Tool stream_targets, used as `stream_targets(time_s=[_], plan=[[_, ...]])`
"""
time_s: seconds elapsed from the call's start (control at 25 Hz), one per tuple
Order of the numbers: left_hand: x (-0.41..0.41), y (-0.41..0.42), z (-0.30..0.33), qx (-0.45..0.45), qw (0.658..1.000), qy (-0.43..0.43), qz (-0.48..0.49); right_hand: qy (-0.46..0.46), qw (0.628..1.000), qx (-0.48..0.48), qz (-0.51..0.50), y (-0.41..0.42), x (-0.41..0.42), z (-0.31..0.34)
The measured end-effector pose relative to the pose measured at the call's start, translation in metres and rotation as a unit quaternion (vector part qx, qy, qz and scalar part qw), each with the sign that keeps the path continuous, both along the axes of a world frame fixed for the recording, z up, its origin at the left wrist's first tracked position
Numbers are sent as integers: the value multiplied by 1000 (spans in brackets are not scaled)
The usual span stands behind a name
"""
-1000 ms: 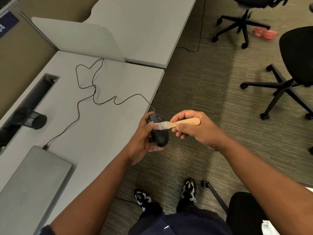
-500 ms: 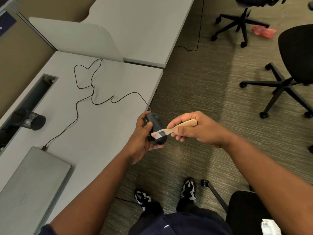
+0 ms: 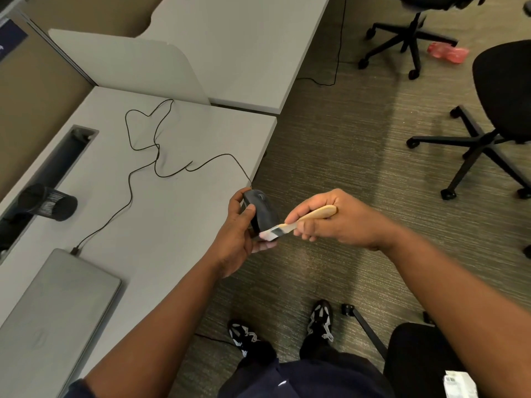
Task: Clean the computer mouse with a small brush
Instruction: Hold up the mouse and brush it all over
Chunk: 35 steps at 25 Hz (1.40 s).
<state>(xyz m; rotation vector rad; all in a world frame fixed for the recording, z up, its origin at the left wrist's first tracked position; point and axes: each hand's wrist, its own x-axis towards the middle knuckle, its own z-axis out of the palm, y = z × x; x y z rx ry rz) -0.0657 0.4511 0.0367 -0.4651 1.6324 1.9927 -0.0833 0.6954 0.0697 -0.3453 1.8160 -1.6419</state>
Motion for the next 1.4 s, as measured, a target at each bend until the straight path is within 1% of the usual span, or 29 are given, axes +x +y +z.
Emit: stream_targets(time_s=[0.08,0.16,0.24,0.32,0.4,0.52,0.6,0.64,0.76,0.84,1.0,1.24,1.4], plan=[[-1,2,0,-1,1000,3,7,26,999,9,34,-8,5,-3],[-1,4,1,5,1000,5,22,53,997,44,35,-12,7,-8],[-1,5,1,10,999,5,36,54,997,60,14,-12,9,-9],[-2,4,-1,22,999,2,47,39,997,57,-30,-8,9,-10],[-2,3,-1,27,998,2,53,54,995,60,-66,-7,9,-10],[-2,5,-2,21,998,11,59,87,993,46,-62,-13,14,-9],[-1,8,-1,19,998,22,60,132,989,41,-47,-21,21,-9],[0,9,0,15,998,26,58,171,984,45,-36,-25,25,-10],[0,9,-2,-5,998,31,49,300,952,62,-3,-31,31,-13],[0,9,-4,-15,998,30,45,337,938,79,-11,-31,31,-13],[-1,8,-8,-16,998,40,41,343,935,79,-36,-32,30,-12],[-1,6,-14,-21,998,45,37,346,931,106,-38,-33,30,-16],[-2,4,-12,-8,998,41,36,340,929,125,-73,-32,33,-27]])
